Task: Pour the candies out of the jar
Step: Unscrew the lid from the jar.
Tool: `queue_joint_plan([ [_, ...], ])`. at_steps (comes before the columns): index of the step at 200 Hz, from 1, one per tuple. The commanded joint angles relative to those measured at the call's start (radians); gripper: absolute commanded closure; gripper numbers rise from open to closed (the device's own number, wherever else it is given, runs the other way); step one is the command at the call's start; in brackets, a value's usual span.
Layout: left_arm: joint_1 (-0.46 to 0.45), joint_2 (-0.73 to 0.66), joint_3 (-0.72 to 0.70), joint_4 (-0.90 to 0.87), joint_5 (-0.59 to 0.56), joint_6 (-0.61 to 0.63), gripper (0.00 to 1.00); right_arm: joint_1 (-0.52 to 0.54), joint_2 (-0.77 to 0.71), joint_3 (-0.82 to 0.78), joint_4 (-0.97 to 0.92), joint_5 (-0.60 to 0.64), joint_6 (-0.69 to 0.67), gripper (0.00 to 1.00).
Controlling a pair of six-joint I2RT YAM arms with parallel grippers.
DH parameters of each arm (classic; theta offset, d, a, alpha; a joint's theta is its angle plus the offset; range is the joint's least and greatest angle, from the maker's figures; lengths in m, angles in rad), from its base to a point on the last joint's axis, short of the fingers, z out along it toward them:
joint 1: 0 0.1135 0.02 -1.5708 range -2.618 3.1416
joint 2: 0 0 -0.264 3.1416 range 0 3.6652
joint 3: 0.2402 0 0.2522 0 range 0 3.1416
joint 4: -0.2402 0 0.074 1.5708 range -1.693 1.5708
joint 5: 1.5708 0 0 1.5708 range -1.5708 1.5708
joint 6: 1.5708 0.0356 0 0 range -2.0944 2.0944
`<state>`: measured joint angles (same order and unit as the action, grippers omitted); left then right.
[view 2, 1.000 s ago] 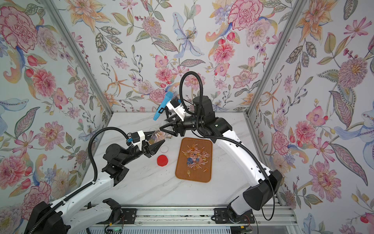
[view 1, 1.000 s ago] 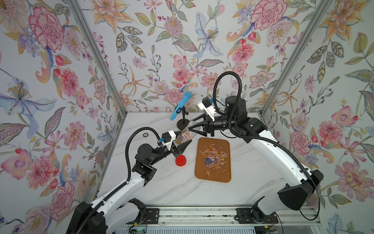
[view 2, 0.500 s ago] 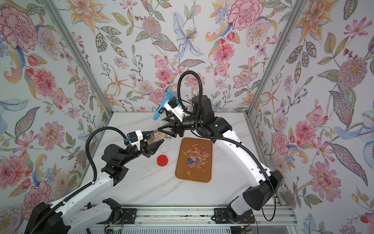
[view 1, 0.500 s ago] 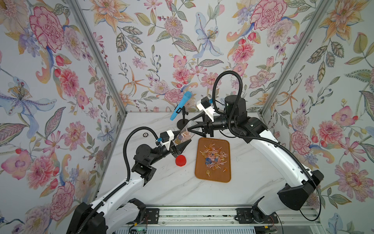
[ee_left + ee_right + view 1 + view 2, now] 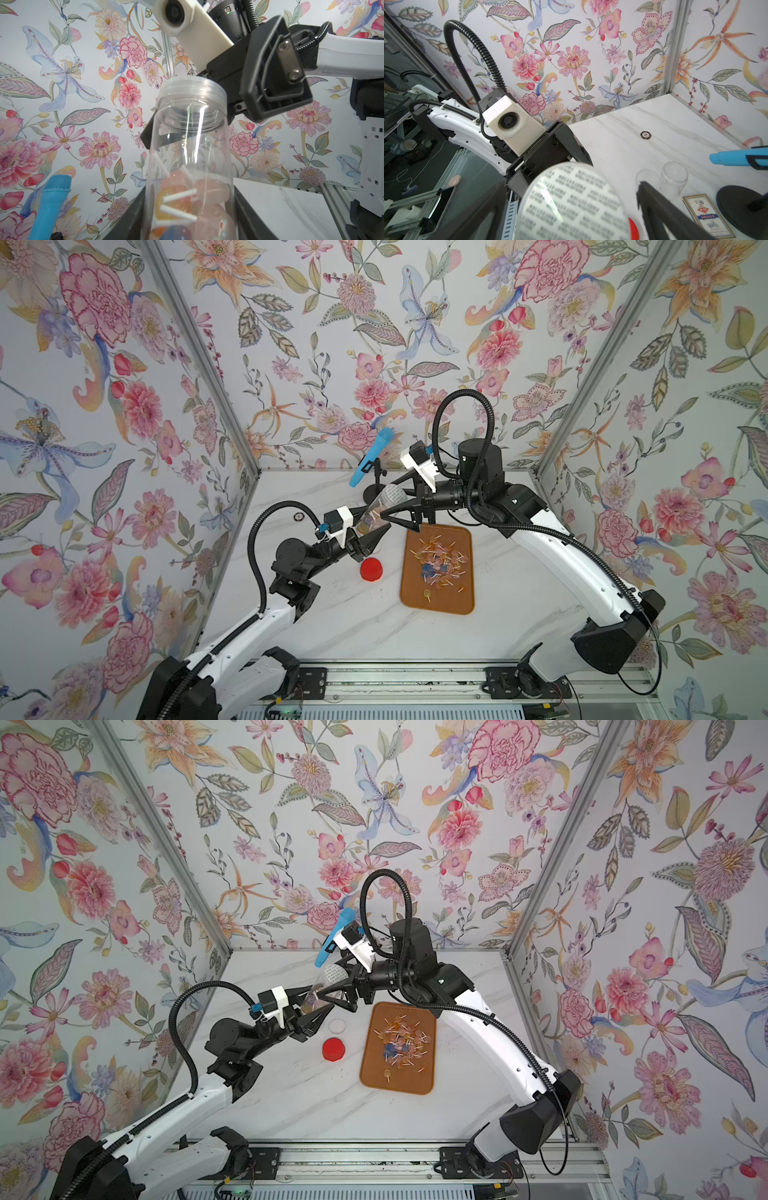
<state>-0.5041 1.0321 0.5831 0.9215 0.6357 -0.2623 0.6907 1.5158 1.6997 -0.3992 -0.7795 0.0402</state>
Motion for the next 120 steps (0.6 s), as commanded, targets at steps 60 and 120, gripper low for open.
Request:
queue_joint_plan([
  [60, -0.004, -0.041, -0.091, 0.084, -0.263, 0.101, 1.0, 0.02, -0.074, -0.154, 0.354, 0.344, 0.418, 0.0],
  [120, -0.034, -0.062, -0.124, 0.075, -0.362, 0.181, 1.0, 0.127, 0.003, -0.101, 0.305, 0.549, 0.425, 0.01],
])
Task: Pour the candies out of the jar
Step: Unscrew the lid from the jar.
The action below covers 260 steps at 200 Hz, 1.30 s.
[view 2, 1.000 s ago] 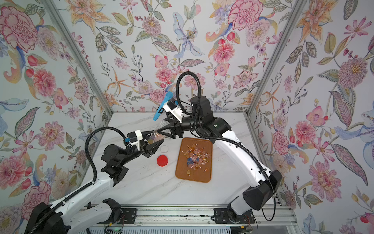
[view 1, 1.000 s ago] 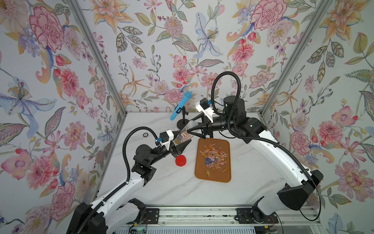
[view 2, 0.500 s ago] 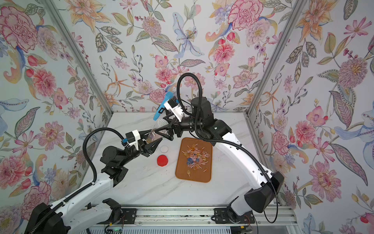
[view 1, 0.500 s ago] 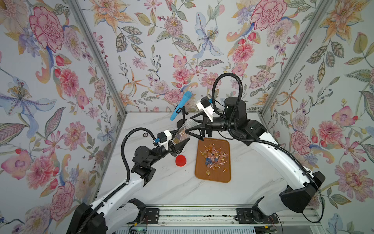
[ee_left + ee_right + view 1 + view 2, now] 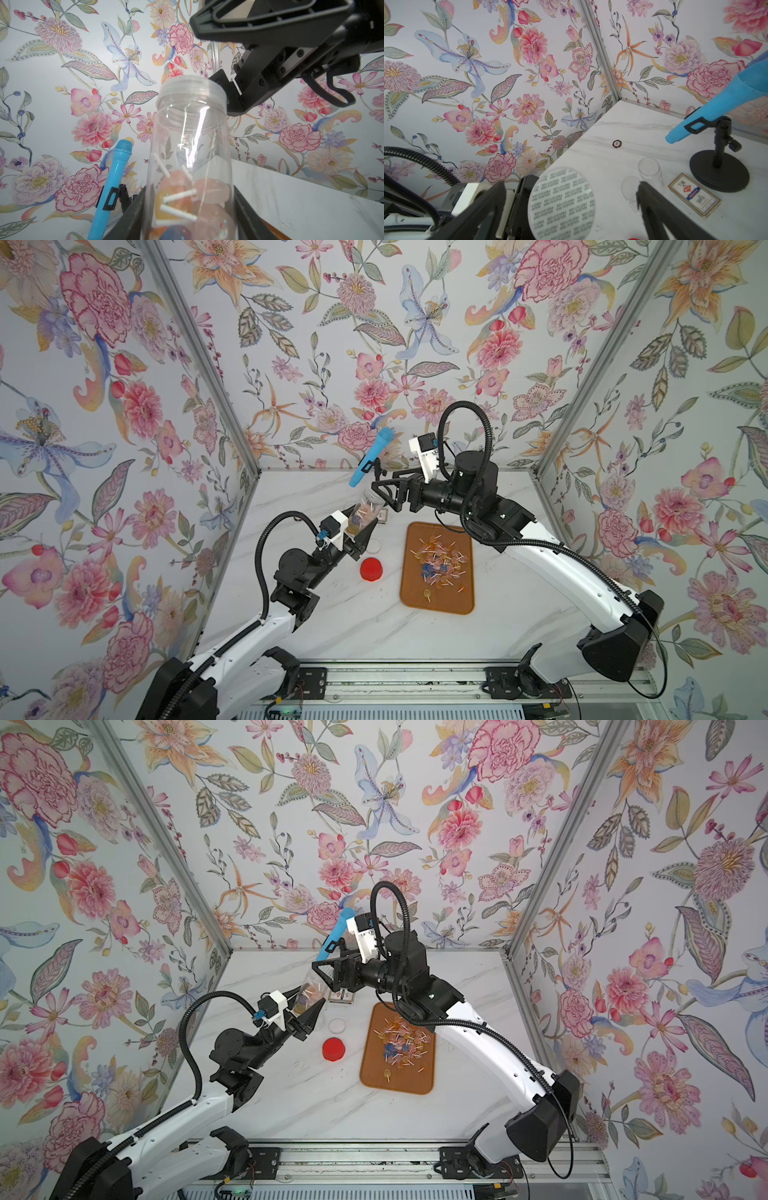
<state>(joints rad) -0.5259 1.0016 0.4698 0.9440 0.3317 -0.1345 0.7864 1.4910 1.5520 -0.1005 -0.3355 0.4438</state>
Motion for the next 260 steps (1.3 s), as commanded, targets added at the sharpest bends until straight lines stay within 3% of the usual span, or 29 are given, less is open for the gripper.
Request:
queue_joint_plan([
  [1, -0.013, -0.033, -0.01, 0.052, -0.058, 0.055, 1.0, 0.033, 0.029, 0.048, 0.004, 0.108, 0.02, 0.01],
  [42, -0.021, -0.054, -0.021, 0.029, -0.079, 0.079, 1.0, 0.058, 0.064, 0.086, -0.025, 0.133, 0.014, 0.05],
  [94, -0.023, -0.058, -0.022, 0.024, -0.083, 0.085, 1.0, 0.074, 0.076, 0.106, -0.027, 0.148, 0.003, 0.19],
  [200, -0.025, -0.064, -0.023, 0.016, -0.086, 0.086, 1.0, 0.097, 0.091, 0.127, -0.063, 0.171, -0.022, 0.24],
  [260, -0.025, -0.073, -0.025, 0.015, -0.091, 0.087, 1.0, 0.099, 0.105, 0.158, -0.092, 0.167, -0.031, 0.45],
])
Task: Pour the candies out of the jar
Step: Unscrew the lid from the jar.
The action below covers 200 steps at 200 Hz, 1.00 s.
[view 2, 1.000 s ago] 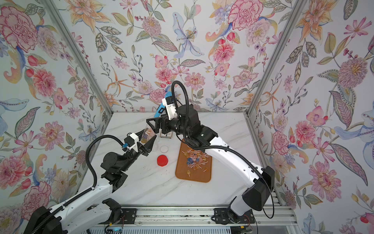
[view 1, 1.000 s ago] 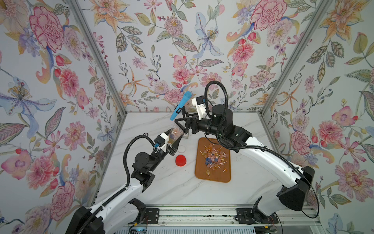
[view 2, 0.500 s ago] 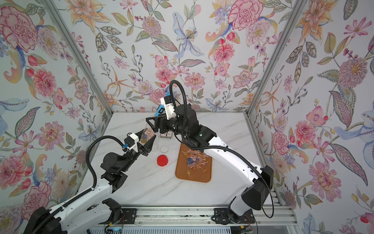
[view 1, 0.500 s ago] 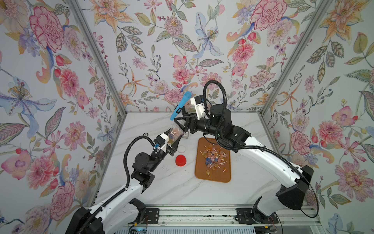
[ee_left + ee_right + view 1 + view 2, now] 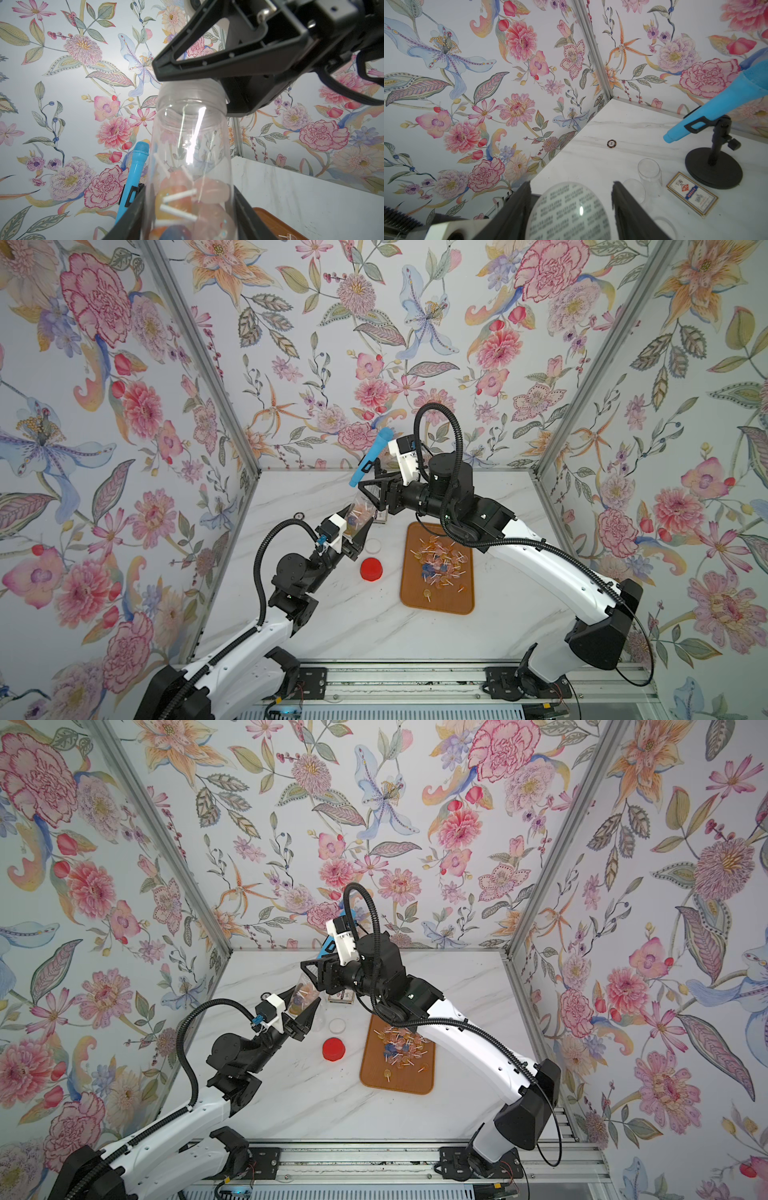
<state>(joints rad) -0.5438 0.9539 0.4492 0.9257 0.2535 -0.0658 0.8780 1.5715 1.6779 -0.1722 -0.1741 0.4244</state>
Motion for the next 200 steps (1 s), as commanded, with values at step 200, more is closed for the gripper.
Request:
queue_joint_plan([
  [200, -0.004, -0.049, -0.01, 0.061, 0.047, -0.038, 1.0, -0.028, -0.018, -0.003, 0.023, -0.208, -0.121, 0.54],
])
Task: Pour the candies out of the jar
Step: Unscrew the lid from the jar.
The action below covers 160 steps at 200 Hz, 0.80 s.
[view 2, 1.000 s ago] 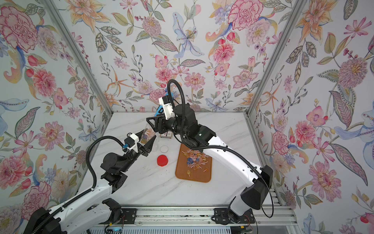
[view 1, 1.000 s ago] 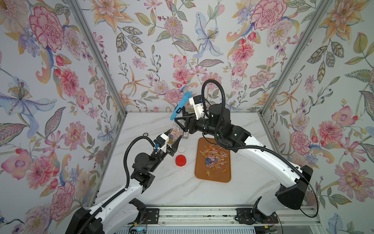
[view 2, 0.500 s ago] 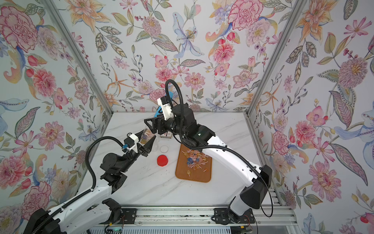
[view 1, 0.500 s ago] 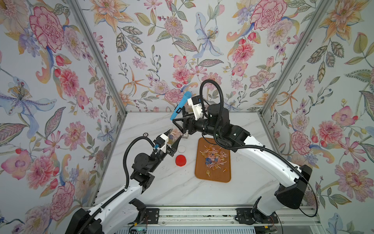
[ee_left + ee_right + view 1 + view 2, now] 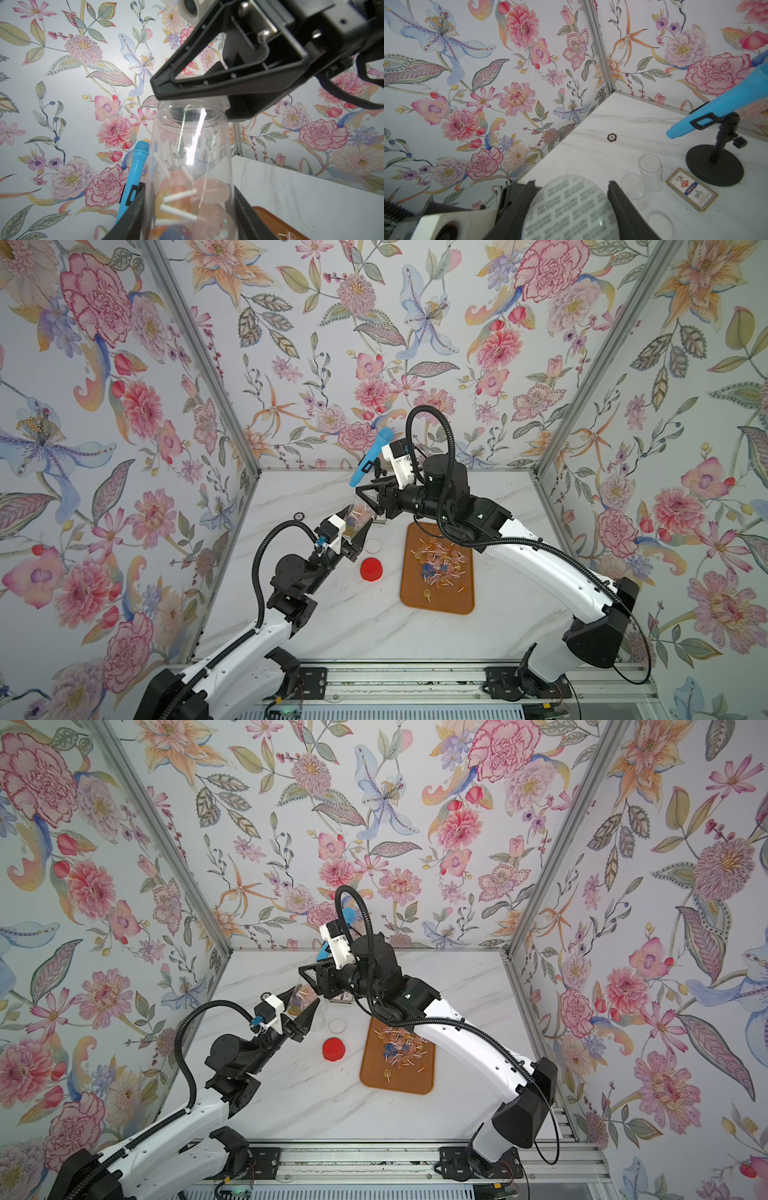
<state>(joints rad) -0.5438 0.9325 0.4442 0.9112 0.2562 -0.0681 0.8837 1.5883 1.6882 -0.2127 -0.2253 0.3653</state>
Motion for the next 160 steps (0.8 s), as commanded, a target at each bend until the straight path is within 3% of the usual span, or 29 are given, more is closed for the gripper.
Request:
queue_joint_plan([
  [1, -0.004, -0.028, -0.004, 0.075, 0.048, -0.037, 1.0, -0.037, -0.035, -0.015, 0.067, -0.165, -0.064, 0.54],
  [30, -0.005, -0.019, 0.021, 0.066, 0.135, -0.068, 1.0, -0.101, -0.047, -0.024, 0.101, -0.412, -0.144, 0.57],
  [78, 0.007, -0.005, 0.019, 0.081, 0.171, -0.108, 1.0, -0.177, -0.052, -0.028, 0.101, -0.693, -0.18, 0.58],
  [120, 0.019, 0.019, 0.046, 0.08, 0.254, -0.149, 1.0, -0.197, -0.035, -0.007, 0.1, -0.8, -0.192, 0.6],
  [160, 0.019, 0.006, 0.04, 0.063, 0.25, -0.151, 1.0, -0.221, -0.019, 0.016, 0.1, -0.788, -0.184, 0.6],
])
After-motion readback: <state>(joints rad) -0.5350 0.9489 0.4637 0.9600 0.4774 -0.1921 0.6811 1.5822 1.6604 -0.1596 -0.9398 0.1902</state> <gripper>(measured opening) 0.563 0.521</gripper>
